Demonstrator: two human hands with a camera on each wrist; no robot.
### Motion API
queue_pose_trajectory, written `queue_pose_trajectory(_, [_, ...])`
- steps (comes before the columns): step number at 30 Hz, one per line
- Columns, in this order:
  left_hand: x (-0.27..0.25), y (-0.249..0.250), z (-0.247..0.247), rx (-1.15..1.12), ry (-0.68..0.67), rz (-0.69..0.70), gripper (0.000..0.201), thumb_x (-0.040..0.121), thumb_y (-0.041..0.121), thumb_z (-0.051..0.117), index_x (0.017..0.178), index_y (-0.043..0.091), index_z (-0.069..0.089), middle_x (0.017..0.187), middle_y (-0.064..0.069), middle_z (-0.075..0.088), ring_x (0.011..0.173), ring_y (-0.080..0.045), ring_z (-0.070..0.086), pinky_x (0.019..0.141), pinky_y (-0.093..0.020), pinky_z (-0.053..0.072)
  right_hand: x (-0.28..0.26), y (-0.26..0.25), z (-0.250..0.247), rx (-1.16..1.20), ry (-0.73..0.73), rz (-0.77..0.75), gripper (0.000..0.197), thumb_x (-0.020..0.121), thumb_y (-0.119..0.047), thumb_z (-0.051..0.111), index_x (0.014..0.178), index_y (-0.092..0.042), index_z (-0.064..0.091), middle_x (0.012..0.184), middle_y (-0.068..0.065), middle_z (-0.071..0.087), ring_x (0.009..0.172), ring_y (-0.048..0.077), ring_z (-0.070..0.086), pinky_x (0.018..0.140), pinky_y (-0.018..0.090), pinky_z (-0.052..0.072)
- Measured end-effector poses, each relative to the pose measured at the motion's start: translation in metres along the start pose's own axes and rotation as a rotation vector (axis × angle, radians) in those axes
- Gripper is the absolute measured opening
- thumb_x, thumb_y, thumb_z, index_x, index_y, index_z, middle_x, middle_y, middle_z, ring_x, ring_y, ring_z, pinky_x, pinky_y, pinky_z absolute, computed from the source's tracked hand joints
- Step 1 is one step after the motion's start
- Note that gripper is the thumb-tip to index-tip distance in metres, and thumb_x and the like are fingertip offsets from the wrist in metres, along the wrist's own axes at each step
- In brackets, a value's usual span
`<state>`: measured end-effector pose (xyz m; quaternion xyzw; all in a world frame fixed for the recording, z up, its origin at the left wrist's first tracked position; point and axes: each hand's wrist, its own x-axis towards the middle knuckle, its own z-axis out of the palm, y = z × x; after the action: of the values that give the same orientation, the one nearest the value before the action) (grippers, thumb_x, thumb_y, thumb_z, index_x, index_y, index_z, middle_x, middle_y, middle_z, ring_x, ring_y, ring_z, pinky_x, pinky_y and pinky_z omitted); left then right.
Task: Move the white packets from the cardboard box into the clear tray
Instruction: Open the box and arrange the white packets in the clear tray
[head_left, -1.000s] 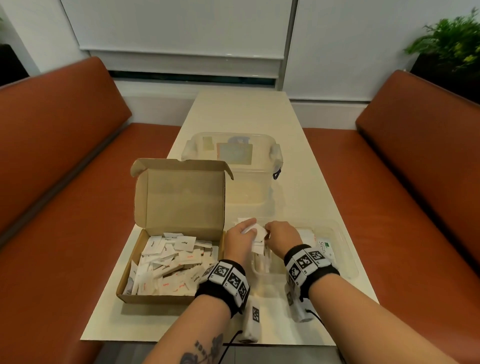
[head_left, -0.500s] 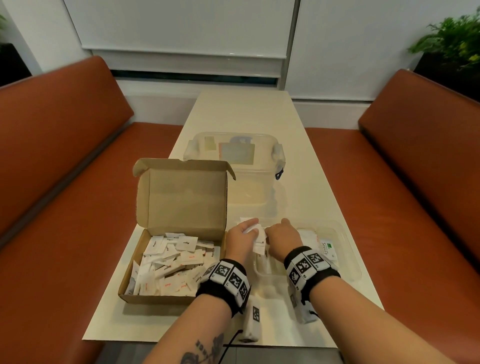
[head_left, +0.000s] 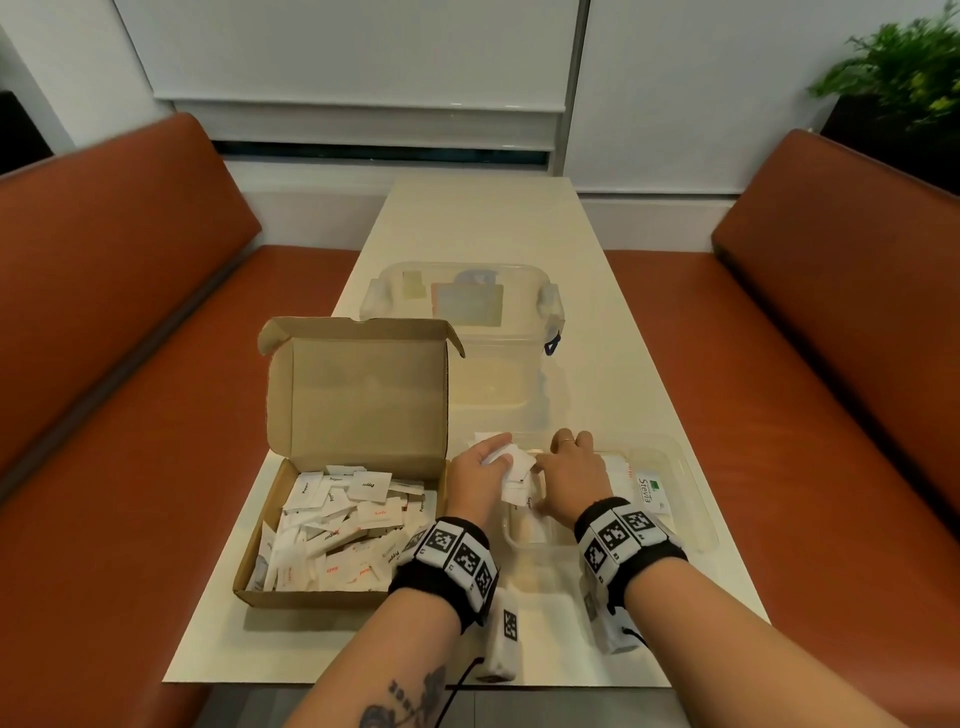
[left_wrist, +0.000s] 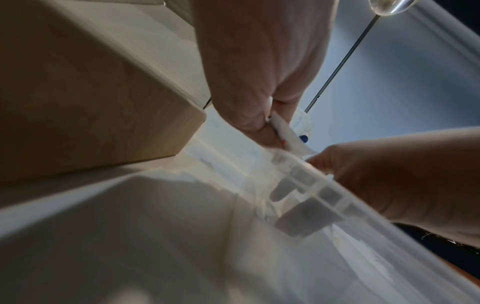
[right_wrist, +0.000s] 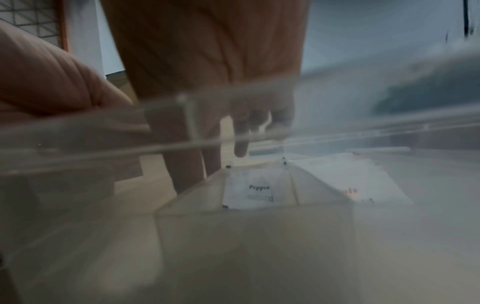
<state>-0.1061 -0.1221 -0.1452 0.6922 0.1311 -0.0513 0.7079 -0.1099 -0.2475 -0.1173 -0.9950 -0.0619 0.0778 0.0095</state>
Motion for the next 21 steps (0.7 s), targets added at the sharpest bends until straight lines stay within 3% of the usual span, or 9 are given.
queue_pose_trajectory(3, [-0.002,0.001,0.001,0.005,0.000,-0.012,0.032,0.090,0.003,0.058,0.113,0.024,0.067,0.103,0.003,0.067,0.093,-0.016,0.064,0.089,-0.031,0.053,-0.002,0.002,0.002,0.025,-0.029,0.017,0.034,0.081,-0.034,0.067,0.112,-0.022,0.065,0.125,0.005,0.042,0.118,0.027,0.034,0.091,0.034,0.047])
queue_pose_trajectory(7, [-0.004,0.005,0.001,0.007,-0.005,0.021,0.038,0.089,0.000,0.057,0.115,0.027,0.065,0.108,0.005,0.062,0.088,-0.006,0.059,0.082,-0.023,0.050,-0.001,0.006,0.000,0.266,0.018,0.030,0.030,0.088,-0.027,0.059,0.116,-0.019,0.063,0.120,0.006,0.049,0.115,0.026,0.044,0.090,0.032,0.044])
queue_pose_trajectory(10, [-0.006,0.008,-0.001,0.048,-0.024,0.049,0.047,0.088,-0.001,0.059,0.127,0.025,0.058,0.119,0.008,0.053,0.106,-0.007,0.052,0.094,-0.021,0.042,-0.001,0.004,-0.010,0.585,0.132,0.095,0.020,0.094,-0.020,0.049,0.103,-0.011,0.065,0.095,0.008,0.064,0.090,0.023,0.059,0.074,0.029,0.043])
queue_pose_trajectory(12, [-0.009,0.009,0.000,0.051,-0.050,0.048,0.049,0.088,0.000,0.060,0.131,0.023,0.055,0.121,0.008,0.050,0.116,-0.008,0.045,0.102,-0.024,0.038,-0.002,0.004,-0.015,0.747,0.146,0.134,0.017,0.092,-0.022,0.054,0.090,-0.010,0.066,0.080,0.005,0.066,0.075,0.019,0.058,0.066,0.026,0.043])
queue_pose_trajectory(14, [-0.013,0.012,0.003,0.020,-0.062,0.041,0.043,0.090,0.001,0.058,0.127,0.022,0.058,0.121,0.007,0.051,0.117,-0.008,0.046,0.101,-0.024,0.038,-0.005,0.006,-0.018,0.853,0.138,0.154,0.008,0.087,-0.017,0.063,0.085,-0.010,0.067,0.072,0.000,0.062,0.070,0.015,0.055,0.065,0.024,0.047])
queue_pose_trajectory(18, [-0.018,0.025,0.010,-0.089,-0.081,-0.019,0.026,0.099,0.011,0.043,0.113,0.017,0.065,0.122,-0.007,0.062,0.112,-0.022,0.058,0.101,-0.039,0.046,-0.010,0.013,-0.020,0.981,0.167,0.189,0.003,0.082,-0.008,0.067,0.082,-0.010,0.067,0.070,0.004,0.059,0.069,0.017,0.056,0.074,0.034,0.054])
queue_pose_trajectory(21, [-0.019,0.033,0.014,-0.138,-0.123,-0.077,0.033,0.096,0.002,0.037,0.110,0.015,0.065,0.128,-0.018,0.057,0.111,-0.031,0.056,0.092,-0.038,0.045,-0.011,0.019,-0.022,0.994,0.200,0.194,0.008,0.082,-0.007,0.067,0.079,-0.014,0.065,0.070,0.005,0.061,0.068,0.018,0.057,0.072,0.033,0.054])
